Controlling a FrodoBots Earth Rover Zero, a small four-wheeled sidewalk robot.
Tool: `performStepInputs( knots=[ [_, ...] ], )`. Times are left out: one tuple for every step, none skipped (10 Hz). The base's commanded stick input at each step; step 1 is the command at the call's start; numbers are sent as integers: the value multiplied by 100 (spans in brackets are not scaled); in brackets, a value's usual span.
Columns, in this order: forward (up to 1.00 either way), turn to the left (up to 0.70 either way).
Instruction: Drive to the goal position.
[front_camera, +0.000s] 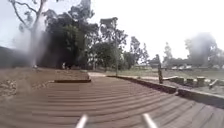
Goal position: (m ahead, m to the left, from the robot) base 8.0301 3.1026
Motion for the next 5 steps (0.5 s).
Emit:
performStepInputs(
  knots=[
    [70, 0],
    [70, 0],
    [70, 0],
    [70, -5],
    [70, -3]
  ],
)
